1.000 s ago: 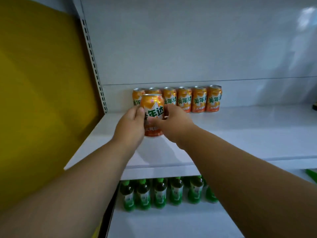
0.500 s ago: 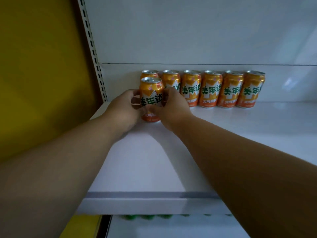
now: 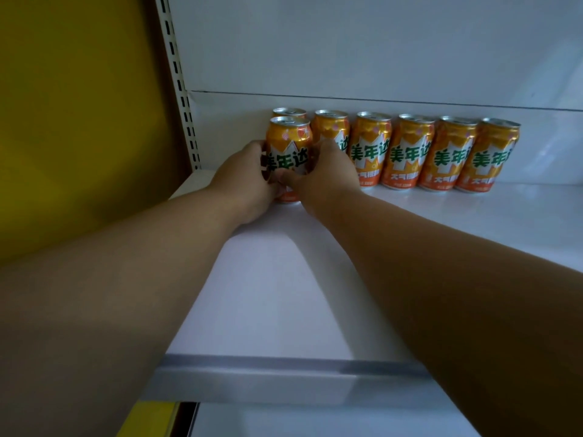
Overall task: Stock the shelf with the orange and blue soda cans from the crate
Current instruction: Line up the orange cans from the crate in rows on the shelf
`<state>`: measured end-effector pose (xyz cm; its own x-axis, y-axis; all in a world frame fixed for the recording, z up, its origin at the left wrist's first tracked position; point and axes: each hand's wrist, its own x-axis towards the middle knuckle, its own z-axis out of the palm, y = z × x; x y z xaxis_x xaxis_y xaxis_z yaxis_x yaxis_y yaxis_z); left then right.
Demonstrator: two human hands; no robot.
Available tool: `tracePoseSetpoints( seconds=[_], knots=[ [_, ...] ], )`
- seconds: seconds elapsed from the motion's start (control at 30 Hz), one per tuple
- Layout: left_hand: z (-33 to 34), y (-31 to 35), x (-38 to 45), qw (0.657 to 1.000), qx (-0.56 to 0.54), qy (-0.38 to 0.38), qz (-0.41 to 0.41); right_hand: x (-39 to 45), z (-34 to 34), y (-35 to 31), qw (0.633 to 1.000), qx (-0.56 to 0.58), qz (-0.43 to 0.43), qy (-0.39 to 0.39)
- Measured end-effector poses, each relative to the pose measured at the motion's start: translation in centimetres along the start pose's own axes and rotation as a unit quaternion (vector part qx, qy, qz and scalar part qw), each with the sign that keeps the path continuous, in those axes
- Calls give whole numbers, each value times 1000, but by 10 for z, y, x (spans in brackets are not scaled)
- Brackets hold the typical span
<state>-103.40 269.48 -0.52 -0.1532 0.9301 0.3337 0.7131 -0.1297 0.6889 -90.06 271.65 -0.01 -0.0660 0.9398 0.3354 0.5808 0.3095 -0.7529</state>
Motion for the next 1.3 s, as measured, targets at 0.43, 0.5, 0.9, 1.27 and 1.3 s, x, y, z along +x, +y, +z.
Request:
tracePoseSetpoints(
  seconds=[0.43, 0.5, 0.9, 1.27, 1.3],
  knots=[
    [-18, 59, -43, 984, 48, 163, 56, -51, -45, -29, 987, -91, -98, 86],
    [-28, 85, -69, 973, 53, 186, 126, -72, -65, -40, 981, -94, -128, 109],
    [-41, 246, -214, 922, 24, 185, 339, -233, -234, -90, 920, -164, -216, 283],
    [82, 376, -340, 884, -117, 64, 448, -374, -378, 13, 877, -260, -105, 390],
    [99, 380, -349, 884, -124, 47, 448, -385, -385, 27, 876, -270, -89, 391]
  ],
)
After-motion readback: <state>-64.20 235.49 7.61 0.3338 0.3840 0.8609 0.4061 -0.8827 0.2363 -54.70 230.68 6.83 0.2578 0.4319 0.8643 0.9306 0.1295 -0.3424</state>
